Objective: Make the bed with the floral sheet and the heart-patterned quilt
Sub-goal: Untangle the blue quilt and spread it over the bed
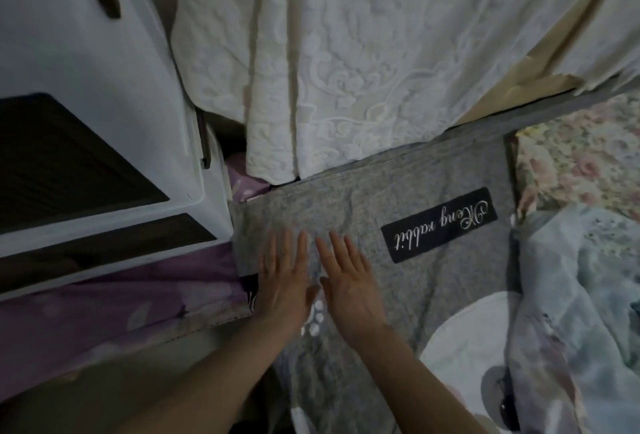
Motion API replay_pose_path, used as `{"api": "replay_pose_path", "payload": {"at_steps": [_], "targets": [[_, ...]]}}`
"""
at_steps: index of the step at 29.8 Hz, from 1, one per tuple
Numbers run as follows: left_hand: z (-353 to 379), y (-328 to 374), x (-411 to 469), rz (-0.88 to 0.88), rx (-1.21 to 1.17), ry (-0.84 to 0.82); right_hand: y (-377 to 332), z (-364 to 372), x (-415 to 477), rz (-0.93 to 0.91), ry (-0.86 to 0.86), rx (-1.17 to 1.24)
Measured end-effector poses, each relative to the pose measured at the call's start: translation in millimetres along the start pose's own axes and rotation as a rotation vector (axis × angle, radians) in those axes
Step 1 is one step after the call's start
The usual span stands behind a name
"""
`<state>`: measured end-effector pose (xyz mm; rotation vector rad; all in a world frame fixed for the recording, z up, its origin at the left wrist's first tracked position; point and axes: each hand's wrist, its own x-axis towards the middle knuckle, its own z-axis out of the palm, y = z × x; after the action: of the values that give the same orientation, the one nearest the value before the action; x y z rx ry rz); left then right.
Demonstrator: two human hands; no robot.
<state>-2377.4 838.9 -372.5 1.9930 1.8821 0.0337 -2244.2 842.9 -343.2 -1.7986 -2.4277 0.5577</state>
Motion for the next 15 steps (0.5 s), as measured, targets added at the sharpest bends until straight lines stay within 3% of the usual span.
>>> {"api": "replay_pose_path", "payload": {"at_steps": [10, 15], "targets": [[117.1, 42.7, 6.2, -0.424, -0.333, 0.14, 33.4, 29.2, 138.8, -0.501, -0.363, -0.453], [137.4, 40.4, 38.2, -0.619, -0.497, 0.153, 28.6, 57.4, 178.1, -0.722, -0.344, -0.465]]}}
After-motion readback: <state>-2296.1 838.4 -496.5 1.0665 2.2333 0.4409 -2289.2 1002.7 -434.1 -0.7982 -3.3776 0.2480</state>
